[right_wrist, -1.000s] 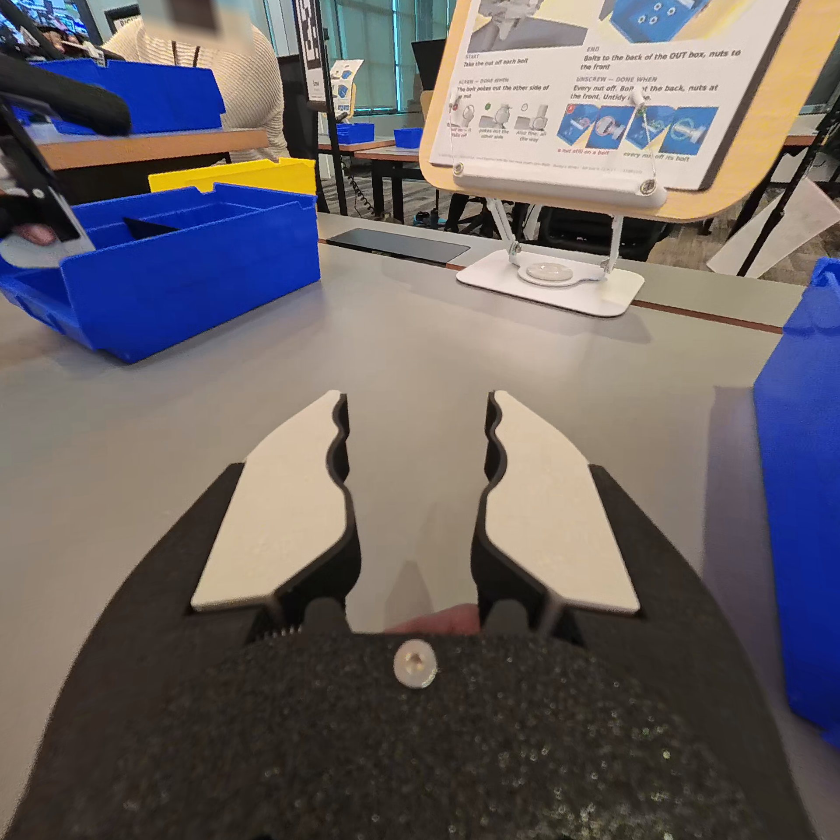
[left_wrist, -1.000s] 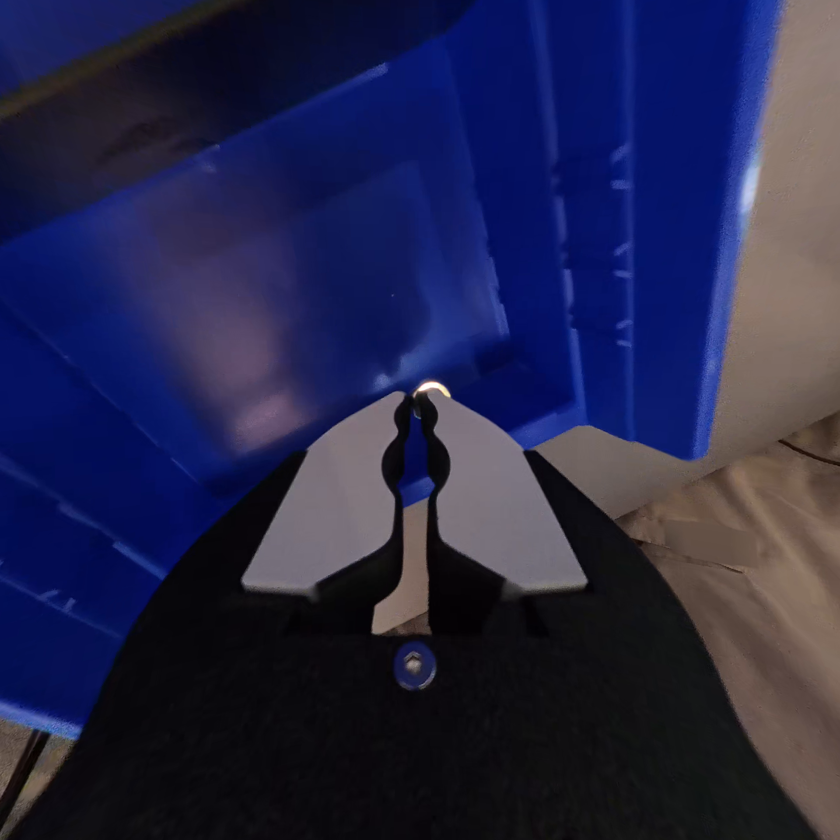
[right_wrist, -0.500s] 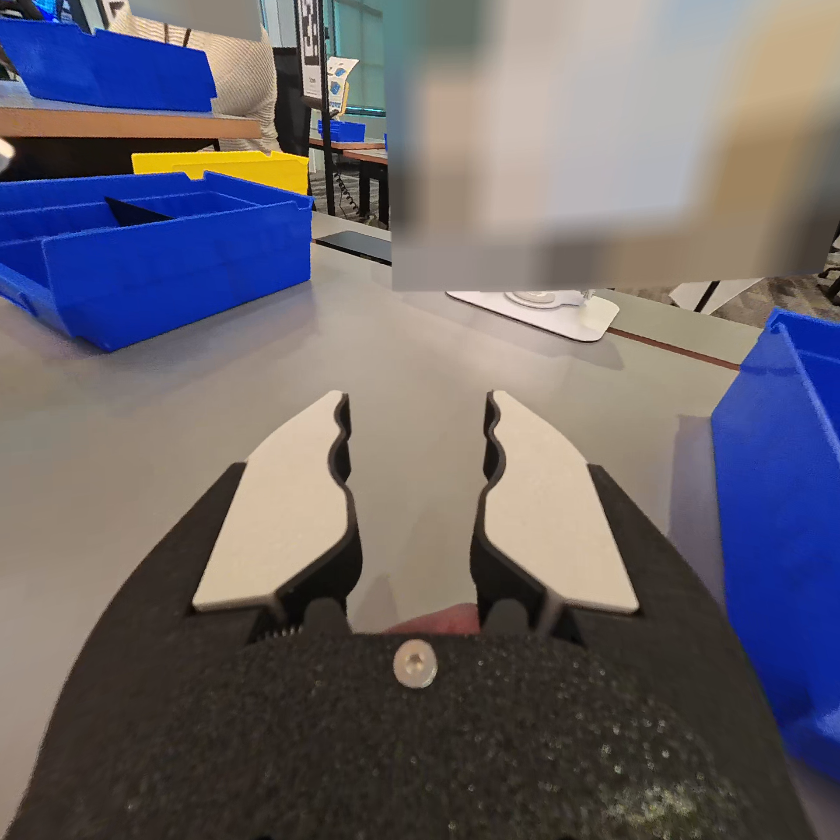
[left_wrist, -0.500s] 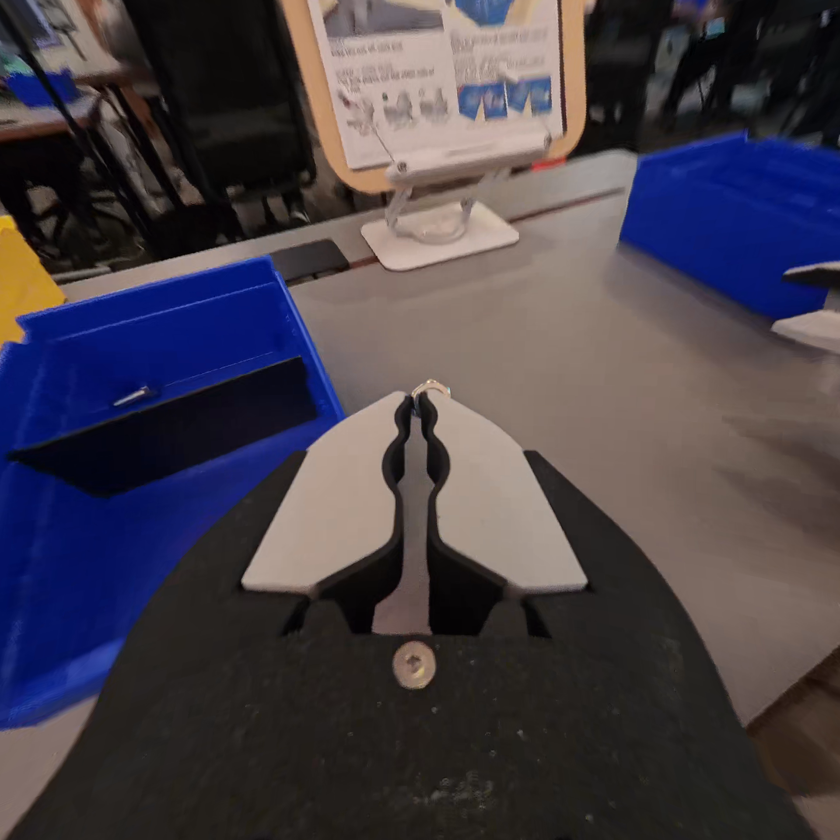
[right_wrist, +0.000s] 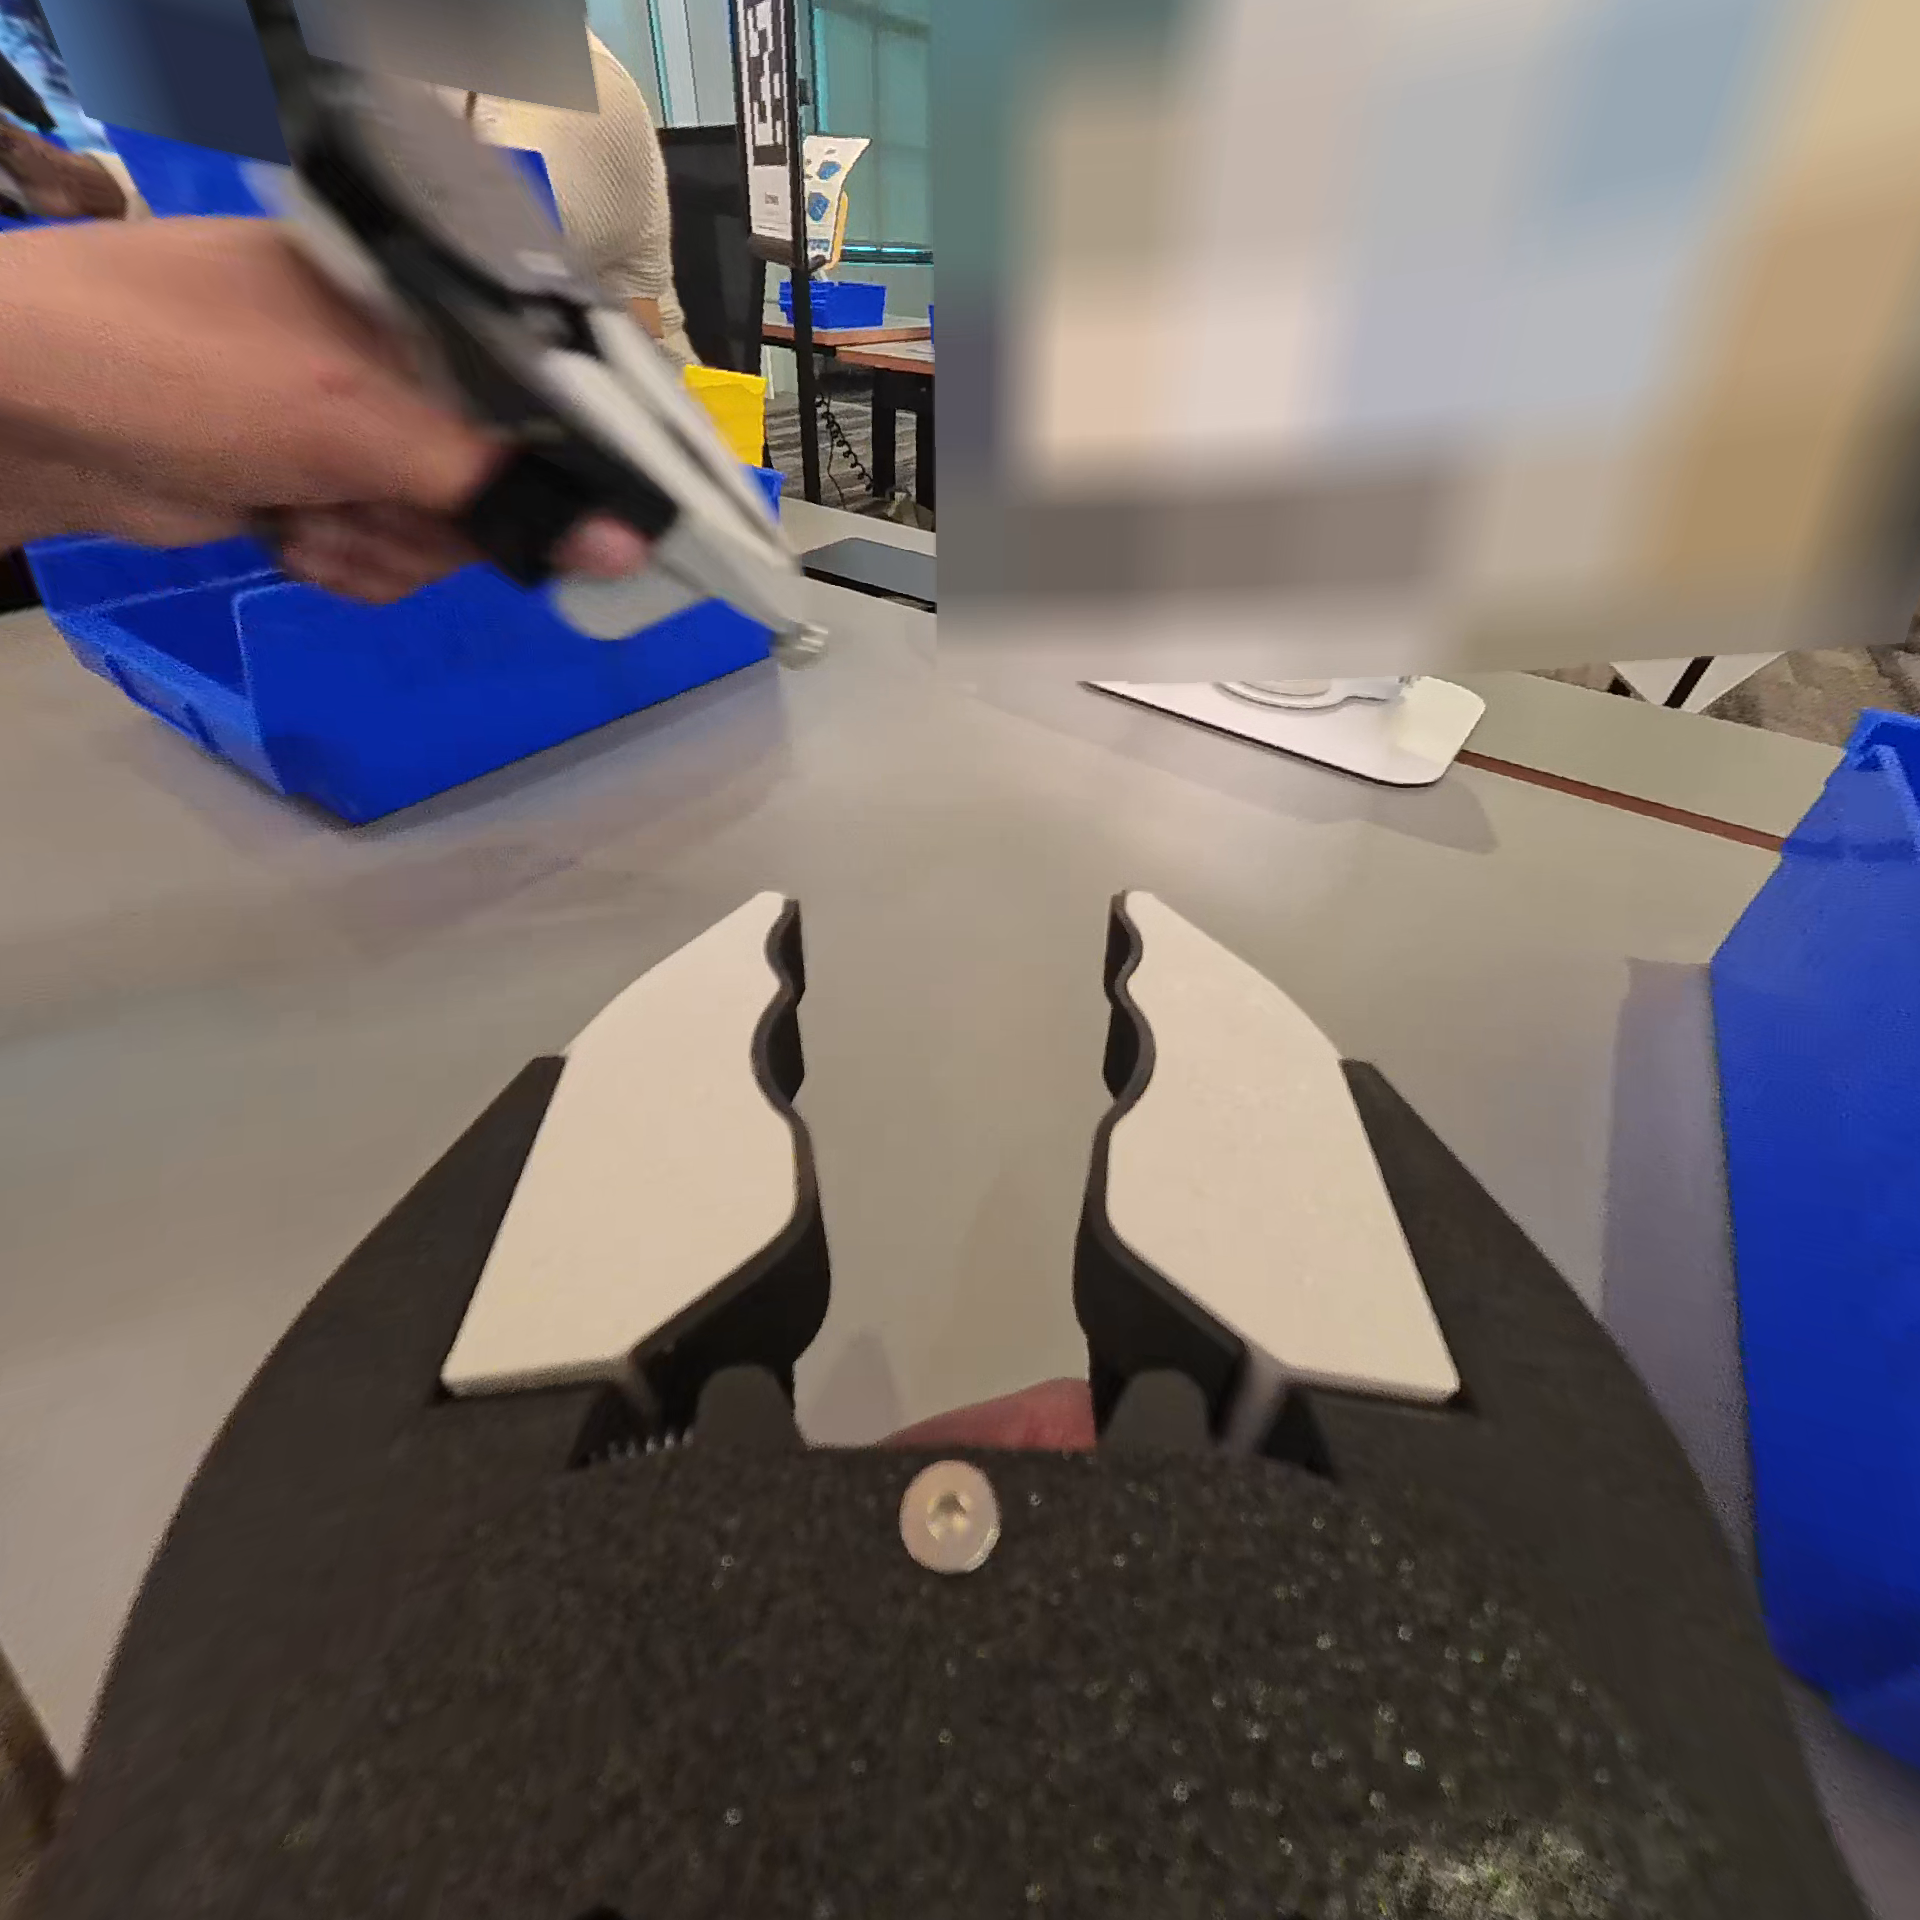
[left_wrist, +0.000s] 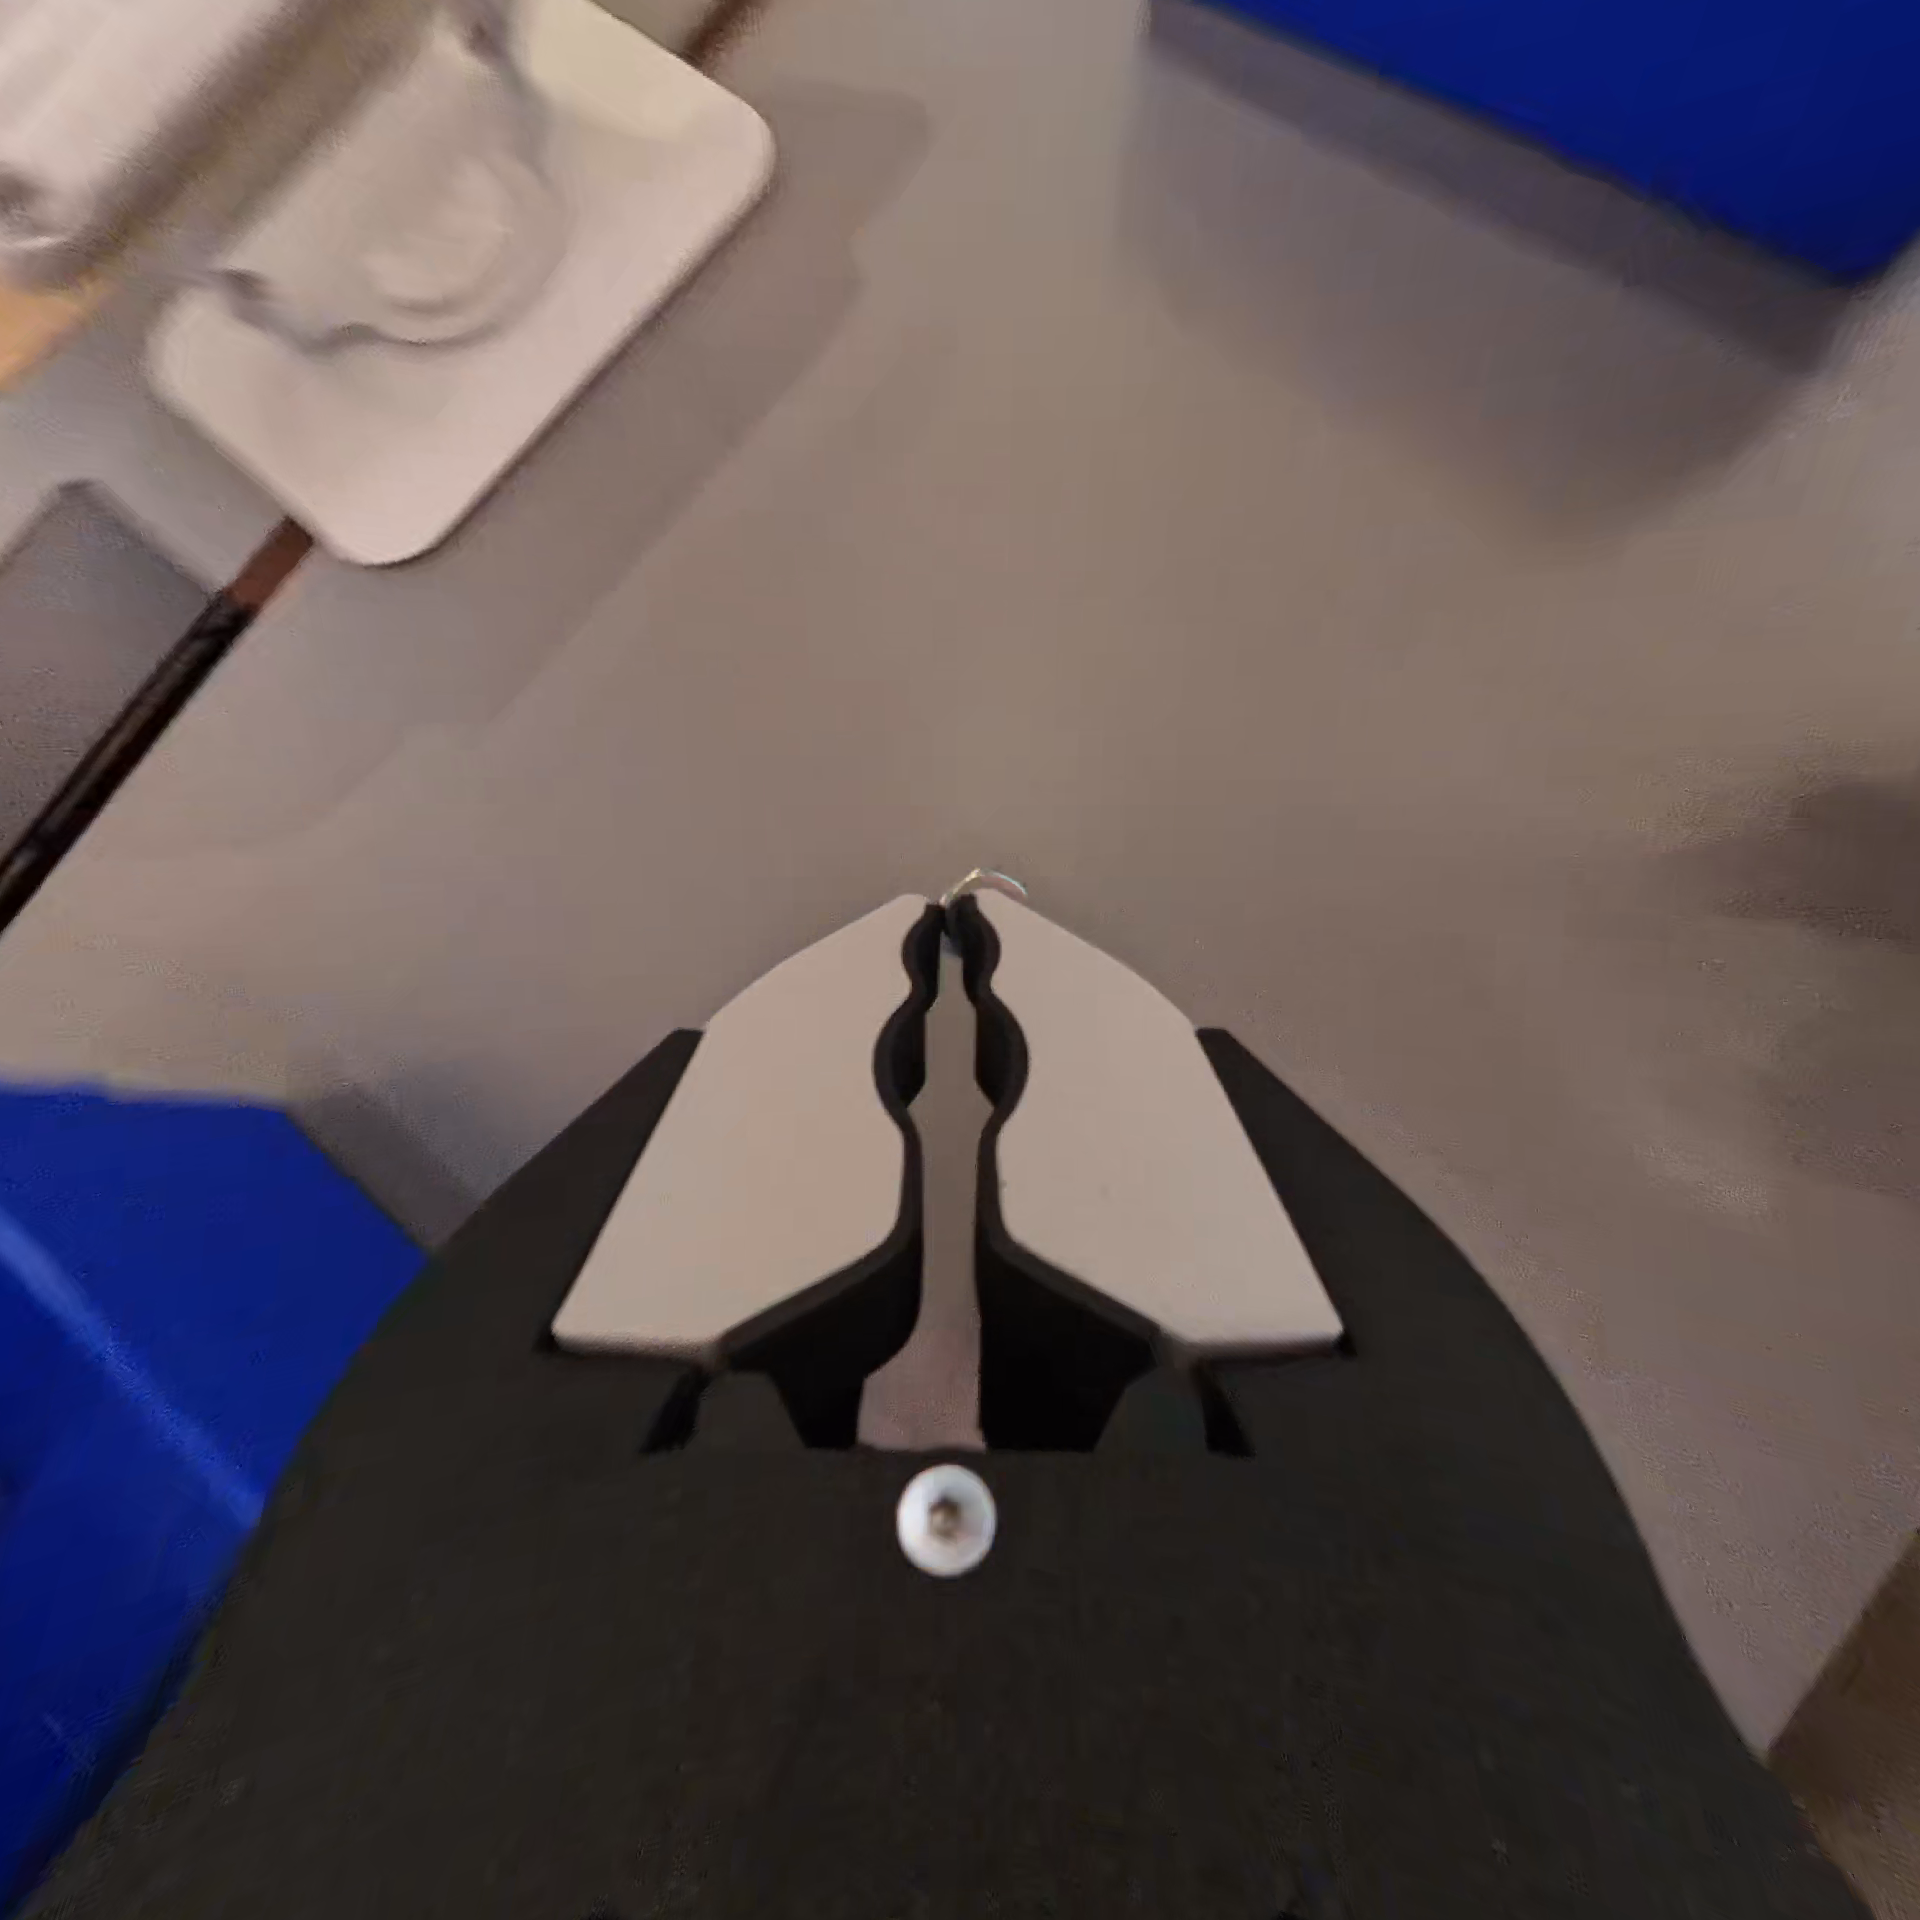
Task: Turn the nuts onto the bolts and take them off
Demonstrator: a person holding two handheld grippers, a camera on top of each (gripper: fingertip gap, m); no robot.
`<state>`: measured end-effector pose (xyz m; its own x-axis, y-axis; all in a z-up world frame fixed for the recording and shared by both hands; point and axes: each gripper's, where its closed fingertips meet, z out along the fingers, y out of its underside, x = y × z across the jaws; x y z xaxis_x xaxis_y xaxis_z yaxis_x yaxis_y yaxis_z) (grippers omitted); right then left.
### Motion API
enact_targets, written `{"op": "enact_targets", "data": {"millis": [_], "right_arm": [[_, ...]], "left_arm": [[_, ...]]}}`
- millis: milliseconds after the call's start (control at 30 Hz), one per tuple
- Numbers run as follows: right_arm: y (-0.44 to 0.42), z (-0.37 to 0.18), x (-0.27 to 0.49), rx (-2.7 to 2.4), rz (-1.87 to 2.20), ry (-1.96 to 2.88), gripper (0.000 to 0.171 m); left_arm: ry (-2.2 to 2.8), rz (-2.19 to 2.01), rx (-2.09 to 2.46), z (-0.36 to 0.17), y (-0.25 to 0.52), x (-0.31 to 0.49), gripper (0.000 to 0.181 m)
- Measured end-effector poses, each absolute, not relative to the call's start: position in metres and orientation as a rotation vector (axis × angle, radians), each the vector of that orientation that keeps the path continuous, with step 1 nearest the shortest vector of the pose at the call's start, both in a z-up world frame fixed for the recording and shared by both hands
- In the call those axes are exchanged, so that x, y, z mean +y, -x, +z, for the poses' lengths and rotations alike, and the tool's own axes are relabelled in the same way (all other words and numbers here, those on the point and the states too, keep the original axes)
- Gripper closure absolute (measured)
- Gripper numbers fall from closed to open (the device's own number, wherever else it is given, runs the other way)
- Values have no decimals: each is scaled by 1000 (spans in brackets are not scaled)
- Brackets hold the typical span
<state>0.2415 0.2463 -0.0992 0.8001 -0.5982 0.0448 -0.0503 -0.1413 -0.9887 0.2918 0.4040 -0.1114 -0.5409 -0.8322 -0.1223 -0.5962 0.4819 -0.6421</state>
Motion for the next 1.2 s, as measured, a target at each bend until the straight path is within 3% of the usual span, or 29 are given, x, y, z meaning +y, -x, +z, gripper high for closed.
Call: {"op": "enact_targets", "data": {"millis": [267, 400, 800, 833, 867, 1000, 1200], "right_arm": [[-232, -99, 247, 493, -533, 1685, 116], [-233, -98, 243, 493, -546, 1690, 116], [-237, -99, 237, 509, -541, 1688, 116], [-237, -100, 237, 509, -539, 1690, 116], [-237, -101, 237, 510, -537, 1692, 116], [-242, -101, 236, 517, -529, 1692, 116], [-253, -106, 233, 525, -511, 1718, 115]], "left_arm": [[934, -560, 2867, -177, -392, 366, 178], [798, -362, 3005, -197, -392, 369, 178], [759, -361, 3060, -213, -394, 360, 178], [757, -346, 3057, -213, -393, 362, 169], [762, -336, 3039, -212, -392, 365, 156], [839, -570, 2851, -173, -374, 370, 145], [1184, -1246, 1814, -71, -297, 408, 131]]}}
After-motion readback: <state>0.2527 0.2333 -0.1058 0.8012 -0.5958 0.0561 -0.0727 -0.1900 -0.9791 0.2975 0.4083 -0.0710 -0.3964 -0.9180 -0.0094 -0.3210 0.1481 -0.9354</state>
